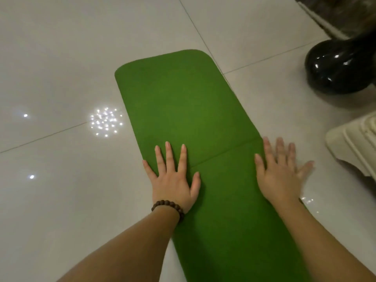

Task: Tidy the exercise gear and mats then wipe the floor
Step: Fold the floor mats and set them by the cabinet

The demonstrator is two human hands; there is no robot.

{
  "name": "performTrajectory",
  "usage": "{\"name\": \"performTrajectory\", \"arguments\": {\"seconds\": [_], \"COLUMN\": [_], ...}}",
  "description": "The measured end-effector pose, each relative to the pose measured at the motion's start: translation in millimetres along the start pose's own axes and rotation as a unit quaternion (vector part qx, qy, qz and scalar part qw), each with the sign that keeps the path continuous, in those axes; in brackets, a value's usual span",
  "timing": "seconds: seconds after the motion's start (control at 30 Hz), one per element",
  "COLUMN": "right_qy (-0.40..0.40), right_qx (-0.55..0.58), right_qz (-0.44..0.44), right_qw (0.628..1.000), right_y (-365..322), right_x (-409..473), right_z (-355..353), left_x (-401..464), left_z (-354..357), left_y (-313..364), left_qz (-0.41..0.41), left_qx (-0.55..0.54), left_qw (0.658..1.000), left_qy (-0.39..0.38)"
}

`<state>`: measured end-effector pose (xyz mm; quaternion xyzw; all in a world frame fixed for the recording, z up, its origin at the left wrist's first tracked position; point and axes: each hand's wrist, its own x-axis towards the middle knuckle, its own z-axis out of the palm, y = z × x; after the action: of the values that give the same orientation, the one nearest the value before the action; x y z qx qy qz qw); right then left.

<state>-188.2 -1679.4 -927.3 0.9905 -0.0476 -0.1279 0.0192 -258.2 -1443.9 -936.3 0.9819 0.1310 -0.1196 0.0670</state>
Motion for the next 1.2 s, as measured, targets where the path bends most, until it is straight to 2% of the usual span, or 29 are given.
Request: {"name": "performTrajectory", "arguments": {"seconds": [0.03, 0.07, 0.17, 0.2, 0.23, 0.3, 0.33, 0.37, 0.43, 0.53, 0.63, 0.77, 0.87, 0.97, 1.03, 1.07, 1.2], "right_qy": [0.005, 0.019, -0.014, -0.036, -0.056, -0.055, -0.059, -0.074, -0.099, -0.081, -0.065, -0.043, -0.056, -0.069, -0.095, -0.096, -0.116], "right_qx": [0.03, 0.046, 0.038, 0.032, 0.031, 0.043, 0.044, 0.043, 0.048, 0.045, 0.054, 0.072, 0.082, 0.156, 0.258, 0.292, 0.212], "right_qz": [0.04, 0.027, -0.118, -0.109, -0.046, 0.154, 0.226, 0.257, 0.247, 0.228, 0.224, 0.209, 0.197, 0.164, 0.103, 0.104, 0.088], "right_qw": [0.999, 0.998, 0.992, 0.993, 0.997, 0.986, 0.971, 0.963, 0.963, 0.969, 0.971, 0.974, 0.975, 0.972, 0.956, 0.946, 0.966], "right_y": [6.8, 1.3, -2.2, 16.9, 46.4, 106.0, 126.6, 138.8, 140.7, 138.8, 141.0, 142.9, 147.1, 159.9, 163.1, 188.9, 253.0], "right_x": [-17.1, -43.9, -160.2, -199.1, -233.8, -289.8, -307.3, -318.3, -326.3, -330.5, -332.9, -335.9, -340.7, -341.4, -331.9, -361.9, -497.3], "right_z": [-3.3, -3.2, 30.6, 46.0, 61.0, 79.7, 84.8, 88.1, 88.6, 88.5, 90.9, 88.0, 88.0, 81.6, 70.2, 65.7, 69.5], "left_x": [-0.2, -0.3, -2.3, -2.4, -2.6, -2.4, -2.6, -3.3, -3.0, -8.3, -53.5, -231.9, -369.8, -429.4, -413.3, -423.5, -426.4], "left_z": [-0.3, -0.6, -0.3, 0.1, 1.2, 3.6, 4.5, 5.3, 4.7, -4.4, -7.6, 26.6, 63.4, 85.7, 94.9, 94.5, 84.4], "left_y": [0.3, 0.5, -0.4, -1.0, -2.0, -1.7, -1.0, -0.4, -0.6, 2.7, 23.8, 73.4, 101.5, 113.0, 104.4, 109.9, 111.7], "left_qz": [0.001, 0.001, 0.007, 0.011, 0.011, 0.013, 0.014, 0.015, 0.023, 0.046, 0.125, 0.262, 0.335, 0.344, 0.326, 0.335, 0.311], "left_qx": [0.003, 0.004, 0.003, 0.004, 0.006, 0.012, 0.017, 0.023, 0.035, 0.038, 0.034, -0.01, -0.006, 0.069, 0.107, 0.134, 0.185], "left_qw": [1.0, 1.0, 1.0, 1.0, 1.0, 1.0, 1.0, 0.999, 0.999, 0.998, 0.992, 0.964, 0.937, 0.914, 0.92, 0.912, 0.916], "left_qy": [-0.001, -0.002, 0.007, 0.01, 0.012, 0.018, 0.022, 0.024, 0.022, 0.007, 0.006, -0.028, -0.097, -0.203, -0.188, -0.194, -0.174]}}
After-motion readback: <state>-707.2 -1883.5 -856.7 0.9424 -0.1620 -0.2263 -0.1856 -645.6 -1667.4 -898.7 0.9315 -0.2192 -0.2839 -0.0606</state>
